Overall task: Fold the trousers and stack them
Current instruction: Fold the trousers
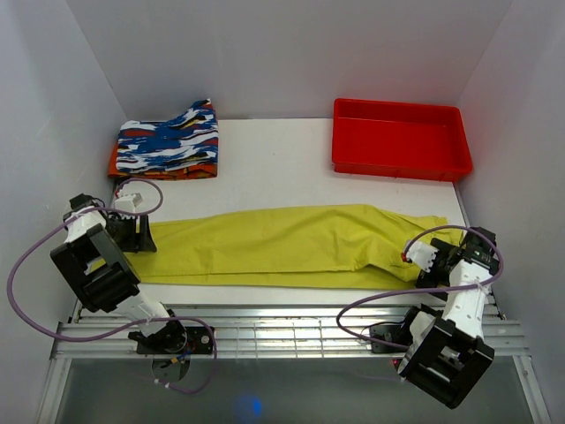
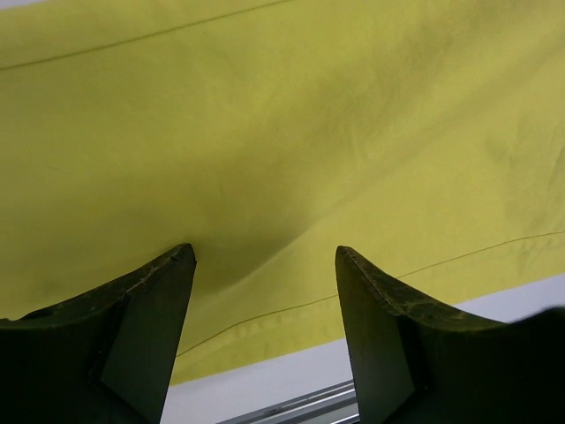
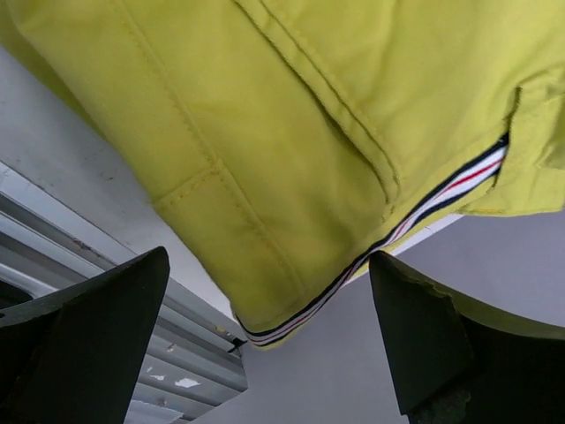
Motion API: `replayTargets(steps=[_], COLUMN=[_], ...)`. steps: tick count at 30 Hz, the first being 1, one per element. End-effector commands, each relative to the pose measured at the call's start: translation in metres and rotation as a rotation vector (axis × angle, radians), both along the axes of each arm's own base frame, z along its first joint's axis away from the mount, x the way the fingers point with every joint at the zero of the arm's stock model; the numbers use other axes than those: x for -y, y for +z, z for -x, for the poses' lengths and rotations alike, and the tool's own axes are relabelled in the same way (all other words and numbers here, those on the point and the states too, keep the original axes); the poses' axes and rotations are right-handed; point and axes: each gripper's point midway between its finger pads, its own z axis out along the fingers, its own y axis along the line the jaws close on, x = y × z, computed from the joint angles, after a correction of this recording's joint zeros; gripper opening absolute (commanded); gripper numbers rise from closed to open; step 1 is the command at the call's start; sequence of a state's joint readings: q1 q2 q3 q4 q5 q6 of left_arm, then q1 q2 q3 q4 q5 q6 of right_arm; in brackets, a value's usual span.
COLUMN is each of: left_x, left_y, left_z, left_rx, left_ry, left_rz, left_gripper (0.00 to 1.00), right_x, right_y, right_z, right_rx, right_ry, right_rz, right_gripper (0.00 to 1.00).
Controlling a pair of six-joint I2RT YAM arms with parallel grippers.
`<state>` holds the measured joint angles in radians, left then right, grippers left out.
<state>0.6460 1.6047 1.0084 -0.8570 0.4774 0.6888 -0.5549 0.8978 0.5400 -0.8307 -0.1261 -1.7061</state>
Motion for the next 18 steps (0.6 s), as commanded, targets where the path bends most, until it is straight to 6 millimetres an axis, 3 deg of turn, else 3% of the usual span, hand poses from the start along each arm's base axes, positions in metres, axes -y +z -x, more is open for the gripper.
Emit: replayTargets(steps=[1, 3, 4, 7, 10, 11, 18], left_x=[-0.010, -0.012, -0.012, -0.012, -0.015, -0.016, -0.024], left_y=[0.010, 0.010, 0.010, 0.009, 0.007, 0.007, -0.001], left_z=[-0.005, -0.003, -0.003, -0.004, -0.007, -0.008, -0.010], left_rx=[0.057, 0.064, 0.066, 0.072, 0.061, 0.063, 0.040], left_ry=[-0.003, -0.008, -0.012, -0.014, -0.004, -0.001, 0.002], left_rz=[-0.074, -0.097, -0.103, -0.101, -0.098, -0.100, -0.114], left_gripper=[0.76, 0.77, 0.77, 0.77, 0.77, 0.77, 0.77], right_x=[0.014, 0.008, 0.012, 0.008, 0.007, 0.003, -0.008], right_y=[0.028, 0.040, 0.061, 0.069, 0.060, 0.048, 0.023], right_z=[-0.029, -0.033, -0.044, -0.048, -0.047, -0.042, -0.016], right_rx=[0.116, 0.128, 0.172, 0.171, 0.163, 0.144, 0.048], right_ry=[0.017, -0.044, -0.064, -0.091, -0.010, 0.007, 0.124], right_rz=[0.061, -0.018, -0.025, -0.101, -0.068, -0.074, -0.045], right_gripper=[1.00, 1.00, 1.00, 1.00, 1.00, 1.00, 1.00])
